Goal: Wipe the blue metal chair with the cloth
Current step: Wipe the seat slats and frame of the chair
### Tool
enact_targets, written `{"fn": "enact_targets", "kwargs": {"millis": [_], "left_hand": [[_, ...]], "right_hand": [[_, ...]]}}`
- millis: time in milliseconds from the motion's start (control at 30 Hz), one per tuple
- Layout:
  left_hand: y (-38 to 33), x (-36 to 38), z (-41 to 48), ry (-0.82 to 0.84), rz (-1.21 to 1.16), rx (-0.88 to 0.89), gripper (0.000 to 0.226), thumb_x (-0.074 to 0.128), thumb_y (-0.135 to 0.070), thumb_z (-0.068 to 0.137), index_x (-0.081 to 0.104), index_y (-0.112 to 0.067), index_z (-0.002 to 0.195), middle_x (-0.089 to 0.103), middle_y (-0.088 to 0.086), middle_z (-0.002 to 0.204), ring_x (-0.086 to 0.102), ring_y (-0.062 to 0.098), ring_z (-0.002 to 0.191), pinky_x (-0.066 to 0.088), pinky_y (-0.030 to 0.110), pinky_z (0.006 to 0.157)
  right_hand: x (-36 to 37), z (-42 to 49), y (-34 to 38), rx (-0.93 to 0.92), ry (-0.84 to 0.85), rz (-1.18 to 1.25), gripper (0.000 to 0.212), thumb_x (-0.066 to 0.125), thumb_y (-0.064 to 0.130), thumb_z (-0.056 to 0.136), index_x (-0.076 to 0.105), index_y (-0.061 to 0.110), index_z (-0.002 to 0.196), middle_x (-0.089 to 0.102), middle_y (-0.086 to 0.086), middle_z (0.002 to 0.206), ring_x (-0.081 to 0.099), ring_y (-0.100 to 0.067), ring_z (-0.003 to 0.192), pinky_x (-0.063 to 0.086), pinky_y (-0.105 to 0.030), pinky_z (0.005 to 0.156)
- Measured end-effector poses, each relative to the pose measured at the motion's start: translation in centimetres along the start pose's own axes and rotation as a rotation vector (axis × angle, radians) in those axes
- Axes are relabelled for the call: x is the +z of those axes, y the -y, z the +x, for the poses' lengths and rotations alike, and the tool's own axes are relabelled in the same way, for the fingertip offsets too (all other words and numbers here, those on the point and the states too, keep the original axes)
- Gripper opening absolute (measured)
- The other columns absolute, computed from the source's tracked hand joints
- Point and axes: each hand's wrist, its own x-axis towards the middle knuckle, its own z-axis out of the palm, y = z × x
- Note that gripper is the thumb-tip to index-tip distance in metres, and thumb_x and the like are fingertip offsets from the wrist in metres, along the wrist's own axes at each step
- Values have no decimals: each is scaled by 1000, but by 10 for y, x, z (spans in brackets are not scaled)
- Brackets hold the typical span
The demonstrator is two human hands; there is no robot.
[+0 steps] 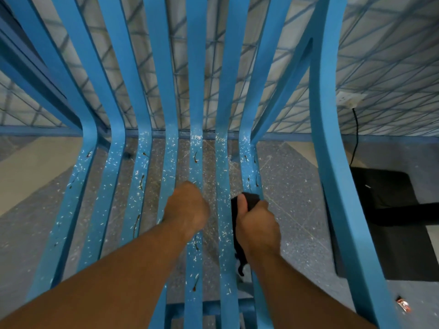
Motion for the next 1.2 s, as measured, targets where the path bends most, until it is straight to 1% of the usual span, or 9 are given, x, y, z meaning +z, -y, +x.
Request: {"fn": "enact_targets", "kwargs": {"millis": [167,400,500,600,667,767,867,1000,1200], "left_hand": [[0,1,8,6,68,20,14,64,-10,88,51,-9,91,57,3,79,60,19,72,36,22,43],[-4,-2,3,55,84,0,20,62,-12,89,53,-7,106,58,4,89,62,22,81,41,24,49],[-9,-12,7,128,142,-6,23,65,-11,87,57,-6,108,63,8,98,65,25,86,48,27,56],[-17,-26,23,140,133,44,12,66,-15,87,57,-7,85,63,8,87,63,21,73,46,25,50],[-25,-32,34,114,92,54,17,67,-16,88,54,-6,81,58,4,76,59,18,65,41,23,44],[-32,-32,42,114,145,47,14,69,-8,84,60,0,91,62,9,84,66,23,75,51,27,50],[-30,-28,49,133,209,63,19,69,-5,83,54,-6,71,61,8,77,67,24,75,47,26,47],[-35,-28,53,151,261,49,29,72,-8,81,49,-9,64,55,5,71,62,22,70,47,27,51],[-43,-30,49,172,291,29,25,65,0,80,49,-7,62,53,5,70,59,21,70,49,27,56]], "right_hand": [[-1,41,33,-6,-50,64,55,28,61,97,49,12,107,56,-5,84,56,-28,78,41,-32,62],[-2,3,12,-216,2,24,57,26,42,103,19,12,150,48,-11,136,58,-31,110,47,-40,84],[-1,-24,-10,-61,55,112,48,29,53,99,35,23,136,59,-5,118,61,-28,101,50,-42,87],[2,-22,-12,37,74,83,49,25,65,93,42,22,109,62,-2,94,63,-26,85,55,-46,78],[1,-7,-3,33,54,70,55,23,68,92,45,19,104,61,-2,88,63,-26,82,56,-45,76],[0,28,18,27,21,74,62,24,70,92,51,14,98,58,-3,81,61,-26,78,54,-42,74],[-2,63,46,33,-15,77,61,27,66,95,53,11,99,50,-2,76,54,-25,73,43,-33,64],[0,84,63,-12,-71,101,54,28,59,98,51,11,108,57,-7,89,55,-29,81,39,-33,65],[-1,67,55,-165,-26,58,52,23,43,104,29,12,144,50,-14,134,56,-36,112,44,-45,89]]}}
